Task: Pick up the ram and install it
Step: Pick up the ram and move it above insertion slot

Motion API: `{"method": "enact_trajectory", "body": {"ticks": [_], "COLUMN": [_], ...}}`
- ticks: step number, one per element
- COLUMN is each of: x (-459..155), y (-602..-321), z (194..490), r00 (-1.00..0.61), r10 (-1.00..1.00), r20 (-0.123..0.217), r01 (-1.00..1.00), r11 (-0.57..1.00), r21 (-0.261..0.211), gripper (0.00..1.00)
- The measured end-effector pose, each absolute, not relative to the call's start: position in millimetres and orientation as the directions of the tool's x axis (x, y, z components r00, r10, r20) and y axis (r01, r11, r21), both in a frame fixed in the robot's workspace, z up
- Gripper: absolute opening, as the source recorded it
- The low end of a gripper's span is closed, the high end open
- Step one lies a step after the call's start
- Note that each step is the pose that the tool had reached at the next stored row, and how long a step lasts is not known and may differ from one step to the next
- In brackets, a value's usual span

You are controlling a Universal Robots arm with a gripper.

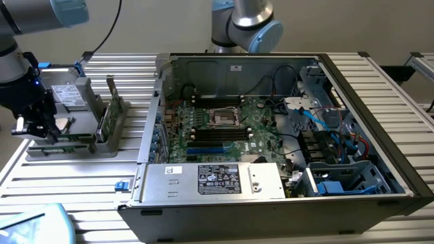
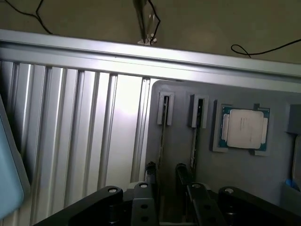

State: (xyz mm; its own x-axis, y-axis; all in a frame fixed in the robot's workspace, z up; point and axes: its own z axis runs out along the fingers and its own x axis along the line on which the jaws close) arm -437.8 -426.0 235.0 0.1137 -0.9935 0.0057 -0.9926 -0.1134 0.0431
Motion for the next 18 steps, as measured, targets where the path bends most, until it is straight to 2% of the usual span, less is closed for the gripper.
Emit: {"method": "enact_trajectory", "body": {"ticks": [18], "x": [-436], "y": [-432], "z": [202], "r00": [0.171], "r10": [-0.985], "r20": [0.005], "r01": [-0.984], "r11": [-0.17], "r21": [0.043], "gripper": [0.31]}}
